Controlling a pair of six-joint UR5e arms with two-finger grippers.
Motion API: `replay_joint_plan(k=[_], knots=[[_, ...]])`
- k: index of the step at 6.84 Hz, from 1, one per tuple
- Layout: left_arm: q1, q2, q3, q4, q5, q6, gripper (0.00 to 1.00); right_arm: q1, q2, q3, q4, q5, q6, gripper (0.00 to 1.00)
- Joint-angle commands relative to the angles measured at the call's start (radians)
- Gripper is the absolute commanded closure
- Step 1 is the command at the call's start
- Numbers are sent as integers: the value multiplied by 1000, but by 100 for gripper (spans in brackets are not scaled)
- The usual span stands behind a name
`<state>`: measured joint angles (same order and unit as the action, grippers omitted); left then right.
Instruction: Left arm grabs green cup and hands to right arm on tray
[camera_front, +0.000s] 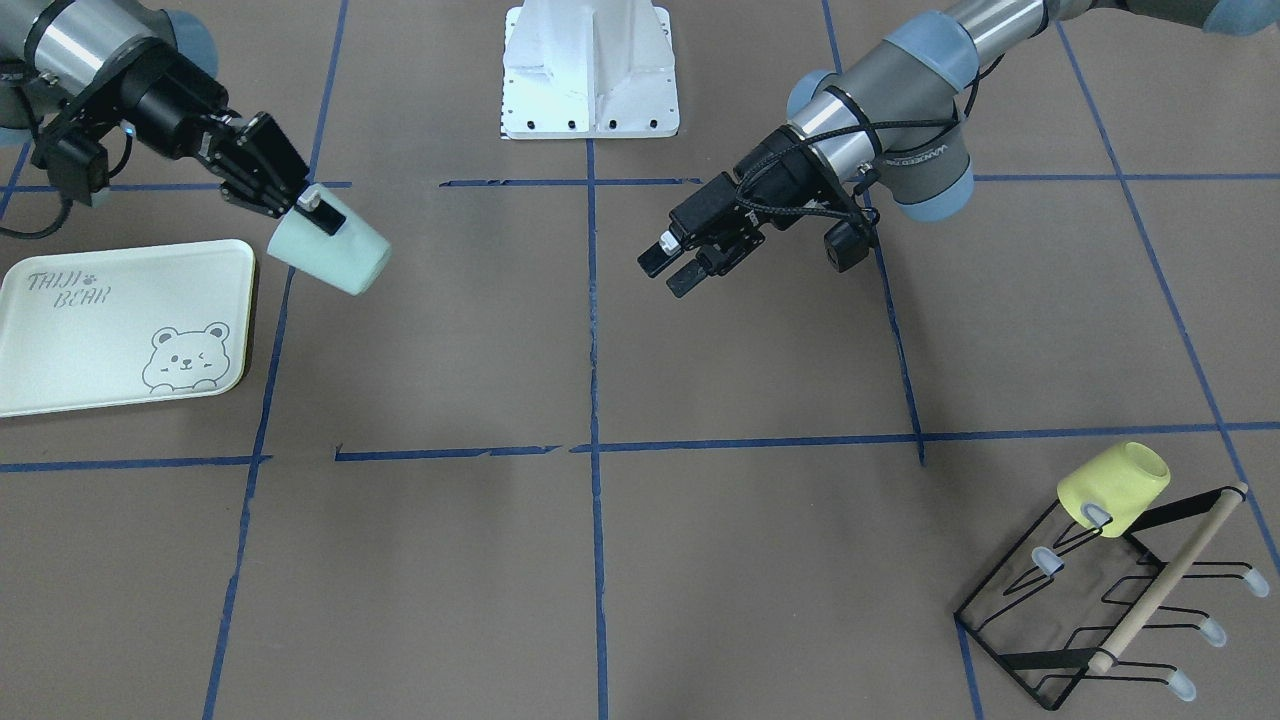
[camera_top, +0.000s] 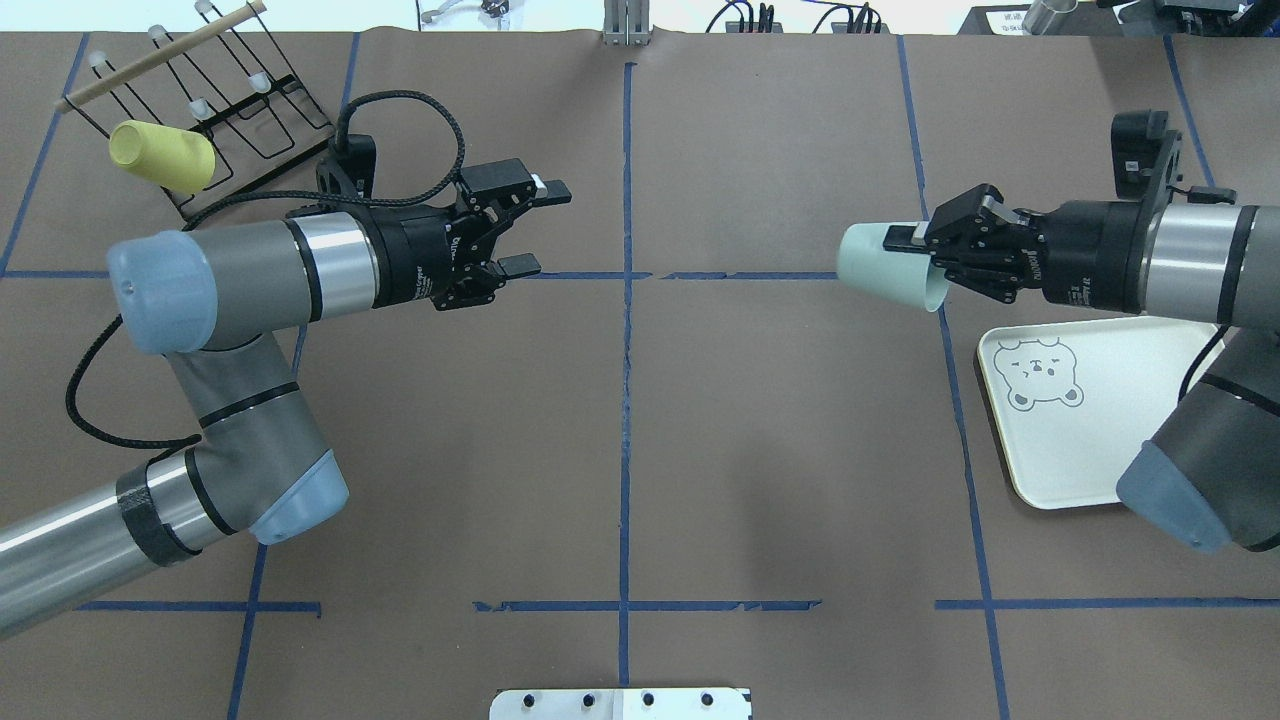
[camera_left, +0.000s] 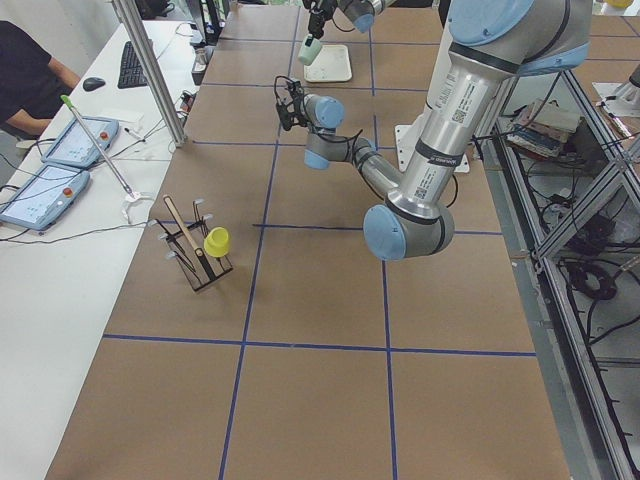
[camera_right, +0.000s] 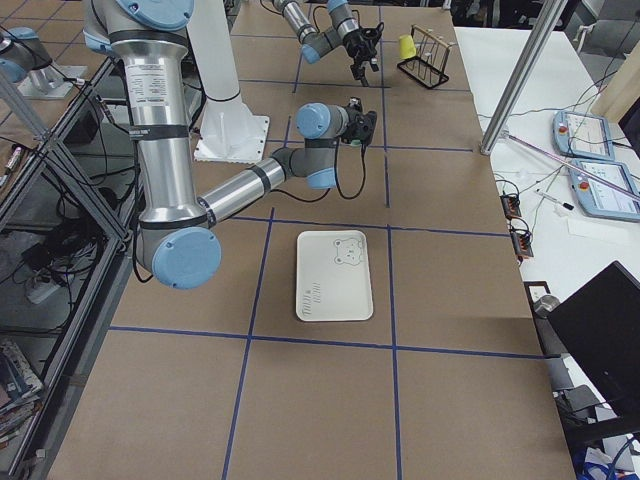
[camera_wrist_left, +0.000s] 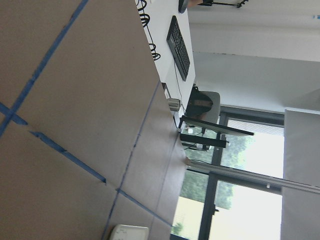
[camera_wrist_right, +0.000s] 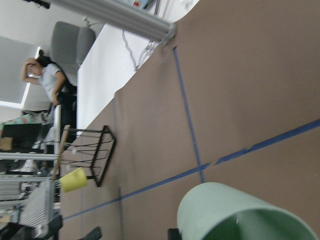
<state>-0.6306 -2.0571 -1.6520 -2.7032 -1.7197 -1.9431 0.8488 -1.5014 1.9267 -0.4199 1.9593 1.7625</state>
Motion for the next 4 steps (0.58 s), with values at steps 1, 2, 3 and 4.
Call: replay_joint_plan(k=[1, 2, 3, 4], knots=[[-26, 5, -202, 559, -91, 302, 0, 157, -68, 8, -226, 137, -240, 100], [-44, 5, -268, 811, -106, 445, 0, 209, -115, 9, -309, 189, -370, 100], [-49, 5, -322, 993, -104, 590, 0, 220, -191, 21, -409, 191, -570, 100], [-63, 6, -369, 1120, -104, 693, 0, 222, -265, 72, -536, 193, -789, 100]])
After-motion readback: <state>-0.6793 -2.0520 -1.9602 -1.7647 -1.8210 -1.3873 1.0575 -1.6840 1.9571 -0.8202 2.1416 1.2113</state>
